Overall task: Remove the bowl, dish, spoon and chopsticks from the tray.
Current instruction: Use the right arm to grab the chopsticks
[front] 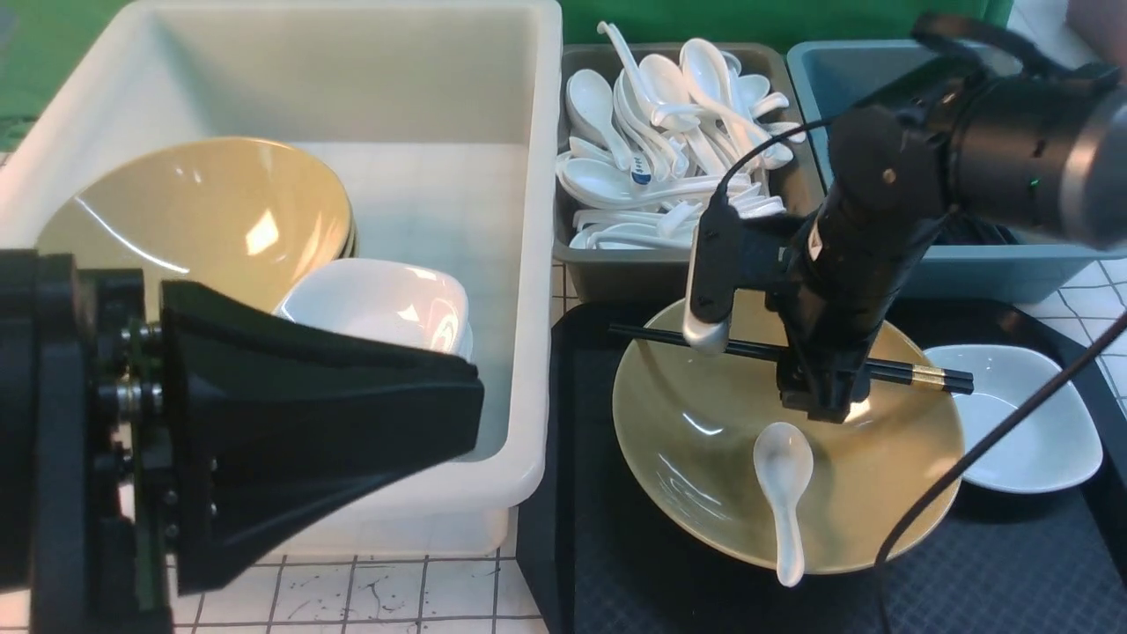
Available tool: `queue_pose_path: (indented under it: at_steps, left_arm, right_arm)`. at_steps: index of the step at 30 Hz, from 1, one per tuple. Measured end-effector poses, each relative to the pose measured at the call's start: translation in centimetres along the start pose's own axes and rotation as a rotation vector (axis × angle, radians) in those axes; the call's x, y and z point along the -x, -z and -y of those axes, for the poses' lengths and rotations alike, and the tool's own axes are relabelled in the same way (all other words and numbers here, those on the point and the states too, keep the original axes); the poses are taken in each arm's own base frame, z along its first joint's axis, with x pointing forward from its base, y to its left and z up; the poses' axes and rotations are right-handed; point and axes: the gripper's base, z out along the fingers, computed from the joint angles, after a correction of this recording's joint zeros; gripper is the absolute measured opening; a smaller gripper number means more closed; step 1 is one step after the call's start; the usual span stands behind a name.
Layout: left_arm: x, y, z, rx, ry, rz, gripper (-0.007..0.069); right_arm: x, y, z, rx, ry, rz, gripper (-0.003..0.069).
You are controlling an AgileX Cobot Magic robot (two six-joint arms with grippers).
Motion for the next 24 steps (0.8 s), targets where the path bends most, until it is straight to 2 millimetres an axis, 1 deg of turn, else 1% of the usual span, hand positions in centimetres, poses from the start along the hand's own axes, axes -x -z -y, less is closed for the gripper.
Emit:
queue_pose_path:
  at_steps: [3,6,8,9,11,13,14,15,17,19,22,24]
  left_arm:
    - [-0.1,0.0,0.1,-0.009,0.007,-0.010,-0.0001]
    - [-0.1,0.0,0.1,-0.014,0.022,-0.016,-0.0001]
    - [-0.2,0.1,0.2,-0.020,0.021,-0.021,-0.0001]
    - [-0.2,0.1,0.3,-0.023,0.021,-0.024,-0.0001]
    - [-0.3,0.1,0.3,-0.024,0.020,-0.025,-0.0001]
    - [-0.3,0.2,0.3,-0.026,0.019,-0.028,-0.0001]
    - [-0.3,0.2,0.3,-0.026,0.019,-0.027,-0.0001]
    - [-0.3,0.2,0.3,-0.026,0.019,-0.027,-0.0001]
    - [-0.3,0.2,0.3,-0.026,0.019,-0.027,-0.0001]
    - [-0.3,0.2,0.3,-0.025,0.019,-0.025,-0.0001]
    - [-0.1,0.1,0.2,-0.010,0.015,-0.004,-0.0001]
    - [0.3,0.2,0.0,0.011,0.008,0.036,-0.0001]
  right_arm:
    - [0.0,-0.6,0.0,0.010,0.009,-0.010,0.0507]
    - [0.0,-0.7,0.0,0.013,0.026,-0.013,0.0430]
    - [0.0,-0.7,-0.1,0.017,0.033,-0.017,0.0354]
    - [-0.1,-0.7,-0.1,0.024,0.044,-0.024,0.0300]
    - [-0.2,-0.7,-0.2,0.037,0.058,-0.036,0.0233]
    - [-0.4,-0.7,-0.4,0.061,0.068,-0.059,0.0134]
    - [-0.5,-0.7,-0.5,0.073,0.072,-0.072,0.0095]
    - [-0.6,-0.6,-0.6,0.080,0.071,-0.078,0.0092]
    - [-1.0,0.3,-0.8,0.097,0.056,-0.096,0.0093]
    - [-1.2,1.8,-1.0,0.091,0.016,-0.090,0.0093]
    - [-1.9,4.7,-1.0,0.041,-0.071,-0.048,0.0093]
    - [-2.6,7.0,-0.4,-0.018,-0.167,0.010,0.0093]
